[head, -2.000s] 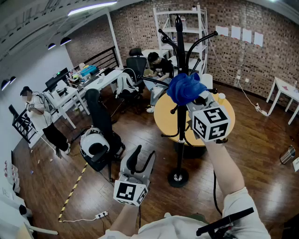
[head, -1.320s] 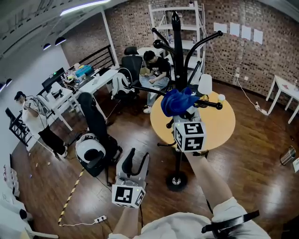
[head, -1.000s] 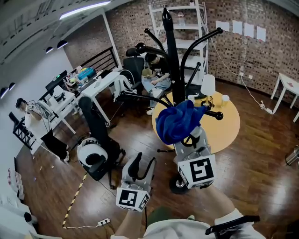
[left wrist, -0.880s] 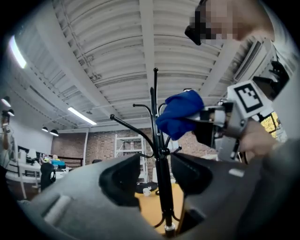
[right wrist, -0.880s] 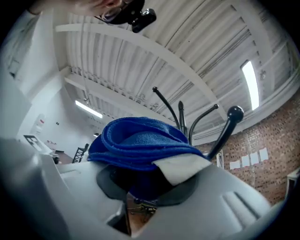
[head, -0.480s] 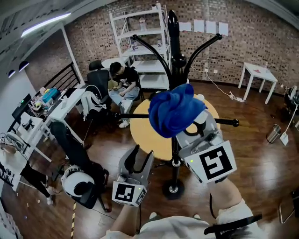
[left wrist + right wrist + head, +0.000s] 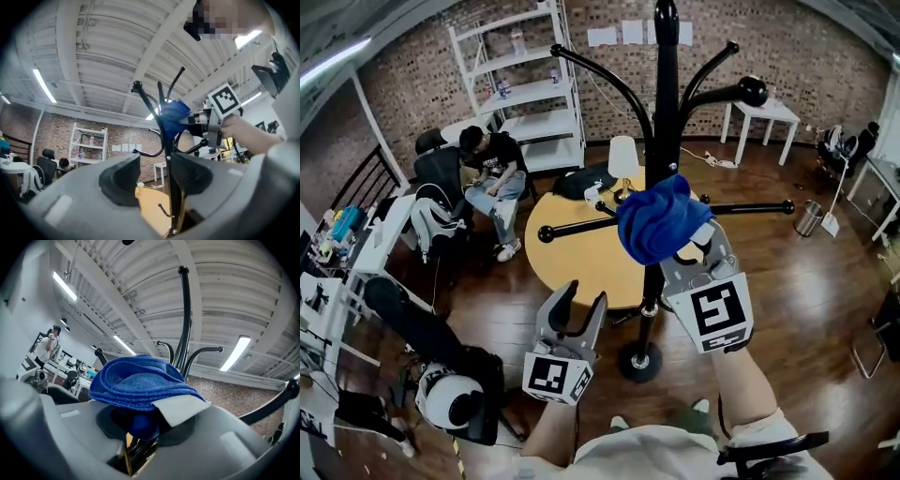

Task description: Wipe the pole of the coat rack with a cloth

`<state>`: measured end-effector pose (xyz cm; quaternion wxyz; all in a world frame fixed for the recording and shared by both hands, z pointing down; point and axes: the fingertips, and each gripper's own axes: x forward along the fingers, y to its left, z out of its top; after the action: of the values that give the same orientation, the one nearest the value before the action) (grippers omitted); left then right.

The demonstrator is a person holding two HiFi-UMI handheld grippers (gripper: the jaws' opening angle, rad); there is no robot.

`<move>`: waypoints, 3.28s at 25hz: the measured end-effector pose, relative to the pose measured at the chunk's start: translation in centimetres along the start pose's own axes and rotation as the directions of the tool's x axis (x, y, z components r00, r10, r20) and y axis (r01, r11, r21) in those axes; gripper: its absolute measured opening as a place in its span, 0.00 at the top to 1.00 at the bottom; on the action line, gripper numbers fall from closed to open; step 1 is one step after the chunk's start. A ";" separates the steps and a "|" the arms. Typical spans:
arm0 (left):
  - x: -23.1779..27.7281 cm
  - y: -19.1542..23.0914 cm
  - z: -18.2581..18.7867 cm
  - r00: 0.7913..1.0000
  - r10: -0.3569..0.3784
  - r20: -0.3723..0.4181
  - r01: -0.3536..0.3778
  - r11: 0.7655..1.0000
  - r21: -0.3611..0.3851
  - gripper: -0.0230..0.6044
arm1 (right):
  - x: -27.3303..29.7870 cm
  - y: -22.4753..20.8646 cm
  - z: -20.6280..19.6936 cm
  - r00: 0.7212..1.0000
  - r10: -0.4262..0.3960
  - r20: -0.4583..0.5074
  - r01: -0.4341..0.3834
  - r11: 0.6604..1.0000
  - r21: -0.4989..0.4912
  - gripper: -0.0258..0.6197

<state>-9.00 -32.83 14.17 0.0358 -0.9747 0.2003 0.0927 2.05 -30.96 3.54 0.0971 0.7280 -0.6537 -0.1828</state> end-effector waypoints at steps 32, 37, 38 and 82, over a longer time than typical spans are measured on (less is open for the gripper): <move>-0.8 0.7 -7.5 0.985 -0.063 -0.163 0.054 0.997 -0.060 0.65 | -2.6 15.1 -37.2 0.869 0.114 -0.481 0.034 0.957 0.288 0.80; 1.1 -1.0 -8.0 0.985 -0.069 -0.159 0.062 0.997 -0.047 0.65 | -3.3 13.4 -32.0 0.904 0.195 -0.380 -0.086 0.955 0.284 0.80; 1.7 -1.6 -8.0 0.986 -0.071 -0.154 0.065 0.997 -0.046 0.65 | -3.8 12.2 -29.9 0.918 0.203 -0.340 -0.108 0.954 0.278 0.80; -4.3 -14.0 -17.5 0.853 0.474 -0.218 -0.491 0.871 -0.025 0.96 | -21.5 8.1 -28.7 0.674 0.727 0.132 -0.707 0.582 0.401 0.79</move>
<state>-4.39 -20.21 32.65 -0.0484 -0.8981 0.4371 0.0055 4.19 -13.59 35.86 0.0187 0.4088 -0.9118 0.0338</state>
